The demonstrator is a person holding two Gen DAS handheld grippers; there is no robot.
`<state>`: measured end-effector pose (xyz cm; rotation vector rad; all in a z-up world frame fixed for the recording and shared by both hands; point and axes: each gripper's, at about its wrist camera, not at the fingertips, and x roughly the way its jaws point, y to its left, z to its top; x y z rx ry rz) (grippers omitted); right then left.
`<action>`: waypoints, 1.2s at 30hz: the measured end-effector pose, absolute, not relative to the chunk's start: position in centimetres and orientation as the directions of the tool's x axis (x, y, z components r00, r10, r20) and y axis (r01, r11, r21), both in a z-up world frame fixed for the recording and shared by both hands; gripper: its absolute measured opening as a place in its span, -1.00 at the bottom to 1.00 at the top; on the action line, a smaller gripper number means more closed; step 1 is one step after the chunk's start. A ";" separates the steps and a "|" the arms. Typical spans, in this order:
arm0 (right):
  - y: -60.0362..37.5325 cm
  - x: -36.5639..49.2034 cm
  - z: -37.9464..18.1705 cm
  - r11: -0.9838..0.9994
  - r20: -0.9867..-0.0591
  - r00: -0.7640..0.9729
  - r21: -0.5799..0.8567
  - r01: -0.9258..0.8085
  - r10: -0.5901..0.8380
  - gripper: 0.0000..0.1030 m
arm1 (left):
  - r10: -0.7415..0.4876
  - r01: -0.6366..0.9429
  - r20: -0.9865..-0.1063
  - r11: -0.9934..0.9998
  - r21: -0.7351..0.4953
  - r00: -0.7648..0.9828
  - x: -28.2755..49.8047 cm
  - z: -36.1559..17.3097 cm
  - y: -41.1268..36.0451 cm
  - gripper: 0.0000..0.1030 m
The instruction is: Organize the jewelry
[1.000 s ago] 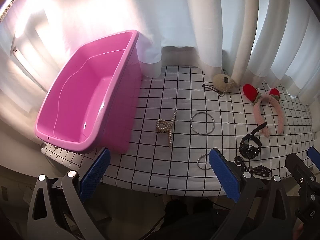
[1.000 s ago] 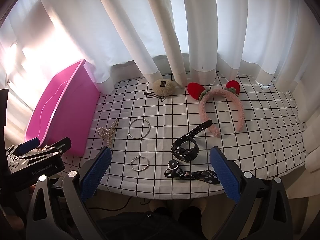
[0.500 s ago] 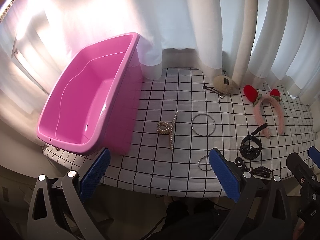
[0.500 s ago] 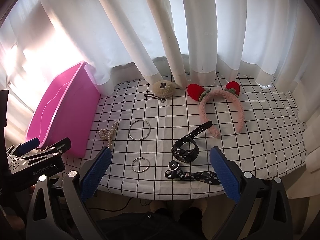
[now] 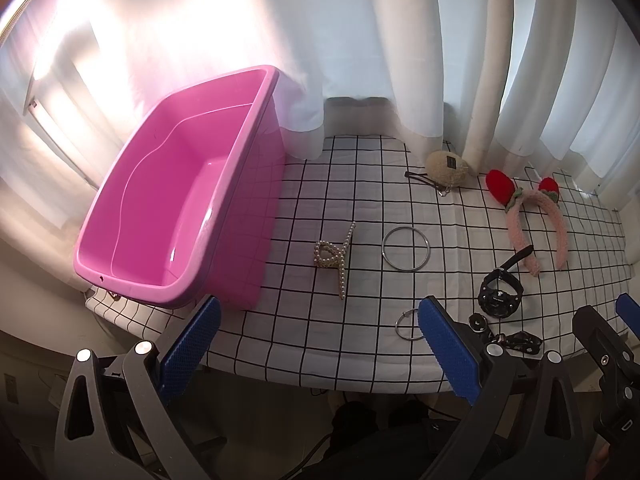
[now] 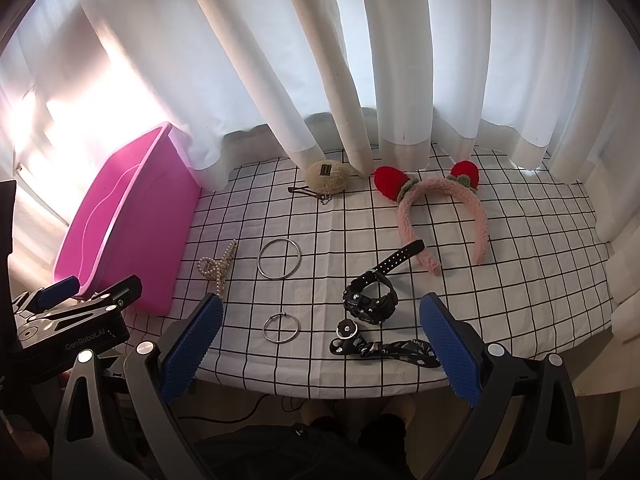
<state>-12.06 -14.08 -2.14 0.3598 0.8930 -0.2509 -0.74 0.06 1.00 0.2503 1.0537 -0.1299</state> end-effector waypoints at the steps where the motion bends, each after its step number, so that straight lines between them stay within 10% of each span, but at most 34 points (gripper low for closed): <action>1: -14.1 -12.0 -2.1 0.912 -0.794 0.604 0.200 0.359 -0.064 0.83 | 0.016 0.224 -0.872 0.964 0.143 0.490 -0.8 1.0 0.0 0.88; 36: -15.5 -13.3 -3.3 0.899 -0.815 0.578 0.226 0.376 -0.037 0.83 | 0.020 0.226 -0.895 0.965 0.134 0.446 -2.0 -0.5 -0.9 0.88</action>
